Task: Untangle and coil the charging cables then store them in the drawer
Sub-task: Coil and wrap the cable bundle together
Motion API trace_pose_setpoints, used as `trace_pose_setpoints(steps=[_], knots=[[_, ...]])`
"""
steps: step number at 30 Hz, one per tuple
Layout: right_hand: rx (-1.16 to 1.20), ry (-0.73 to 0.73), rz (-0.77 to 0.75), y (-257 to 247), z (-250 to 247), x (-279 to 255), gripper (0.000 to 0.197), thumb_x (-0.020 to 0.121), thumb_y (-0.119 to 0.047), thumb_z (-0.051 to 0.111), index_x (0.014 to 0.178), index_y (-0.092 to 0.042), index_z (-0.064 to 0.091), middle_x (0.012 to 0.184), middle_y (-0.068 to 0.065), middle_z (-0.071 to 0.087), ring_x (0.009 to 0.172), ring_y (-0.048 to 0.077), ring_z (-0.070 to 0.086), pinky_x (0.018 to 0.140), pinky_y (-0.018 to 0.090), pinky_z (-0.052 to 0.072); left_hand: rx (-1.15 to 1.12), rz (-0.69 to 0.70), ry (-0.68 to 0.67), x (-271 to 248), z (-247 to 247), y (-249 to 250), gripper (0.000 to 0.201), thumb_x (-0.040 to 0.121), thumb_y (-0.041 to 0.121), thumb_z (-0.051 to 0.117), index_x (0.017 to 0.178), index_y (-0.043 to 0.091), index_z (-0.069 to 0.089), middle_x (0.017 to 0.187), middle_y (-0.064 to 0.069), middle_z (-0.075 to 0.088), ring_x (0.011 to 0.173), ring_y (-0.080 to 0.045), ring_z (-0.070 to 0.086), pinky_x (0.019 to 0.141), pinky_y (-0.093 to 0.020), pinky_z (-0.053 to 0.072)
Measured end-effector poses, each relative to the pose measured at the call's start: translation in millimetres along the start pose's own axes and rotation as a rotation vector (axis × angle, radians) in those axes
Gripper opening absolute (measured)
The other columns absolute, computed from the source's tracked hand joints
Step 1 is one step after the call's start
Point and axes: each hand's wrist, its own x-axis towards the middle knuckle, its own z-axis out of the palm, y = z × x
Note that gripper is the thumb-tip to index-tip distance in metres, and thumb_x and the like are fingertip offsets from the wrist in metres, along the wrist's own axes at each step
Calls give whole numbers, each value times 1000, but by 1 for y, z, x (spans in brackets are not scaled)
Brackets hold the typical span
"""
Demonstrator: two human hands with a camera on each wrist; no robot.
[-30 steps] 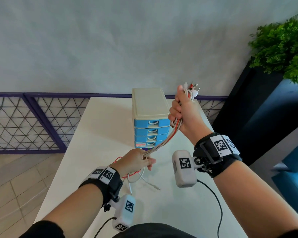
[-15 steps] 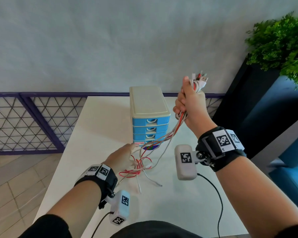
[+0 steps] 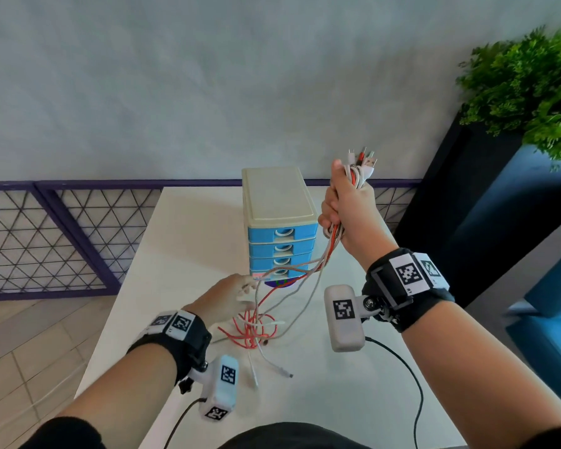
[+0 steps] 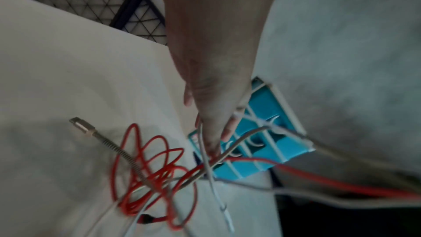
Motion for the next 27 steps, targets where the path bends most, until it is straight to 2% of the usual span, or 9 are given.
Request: trace_pose_setpoints(steps=[3, 5, 7, 9, 10, 12, 15, 20, 27], knots=[[29, -31, 70, 8, -1, -1, 45, 95, -42, 55, 62, -17, 38, 53, 4, 24, 35, 12, 26, 38, 23, 31, -285, -31, -113, 7, -13, 25, 56, 78, 13, 64, 131, 19, 47, 133, -1, 52, 123, -14, 49, 97, -24, 40], [81, -53, 116, 15, -1, -1, 42, 94, -43, 55, 64, -18, 41, 51, 2, 26, 34, 11, 27, 37, 22, 32, -359, -5, -129, 9, -24, 47, 59, 70, 21, 49, 129, 29, 48, 140, 3, 46, 123, -14, 48, 99, -30, 42], [130, -75, 157, 21, 1, -1, 40, 94, -44, 55, 66, -19, 41, 48, -2, 27, 32, 9, 28, 36, 21, 32, -459, 97, -130, 5, -30, 71, 48, 77, 29, 44, 125, 32, 53, 139, 8, 46, 126, -10, 45, 107, -32, 37], [160, -97, 174, 25, 5, -3, 40, 94, -45, 55, 67, -19, 41, 46, -4, 28, 32, 8, 28, 35, 21, 31, -515, 200, -128, -2, -31, 101, 37, 95, 44, 36, 120, 30, 59, 132, 10, 55, 123, -6, 49, 110, -32, 35], [175, -105, 179, 25, 6, -4, 39, 94, -45, 55, 68, -19, 42, 45, -4, 28, 32, 8, 28, 35, 20, 31, -521, 236, -153, -6, -29, 115, 44, 99, 47, 27, 115, 25, 62, 124, 9, 60, 117, -5, 54, 108, -29, 37], [226, -116, 197, 23, 7, -4, 39, 94, -45, 54, 68, -19, 43, 43, -6, 29, 32, 7, 27, 35, 19, 29, -520, 271, -218, -11, -23, 132, 66, 101, 46, 11, 99, 9, 66, 100, -1, 66, 92, -5, 61, 92, -24, 44], [317, -130, 218, 17, 1, -2, 40, 95, -47, 51, 67, -19, 43, 42, -7, 29, 32, 5, 27, 34, 19, 30, -529, 278, -294, -12, -18, 131, 75, 97, 52, 7, 79, 0, 58, 66, -9, 50, 58, -10, 52, 66, -20, 42], [379, -97, 191, 13, -14, 1, 40, 96, -48, 47, 68, -19, 44, 45, -7, 27, 34, 5, 26, 38, 20, 26, -596, 242, -466, -13, -26, 120, 57, 92, 55, 22, 68, 10, 48, 59, -4, 34, 54, -13, 44, 72, -27, 44], [338, -64, 191, 12, -23, 5, 41, 95, -48, 49, 66, -19, 43, 42, -8, 28, 32, 4, 26, 34, 19, 27, -373, 241, -428, -3, -34, 101, 39, 99, 43, 35, 78, 21, 59, 66, 3, 49, 66, -12, 52, 79, -27, 46]])
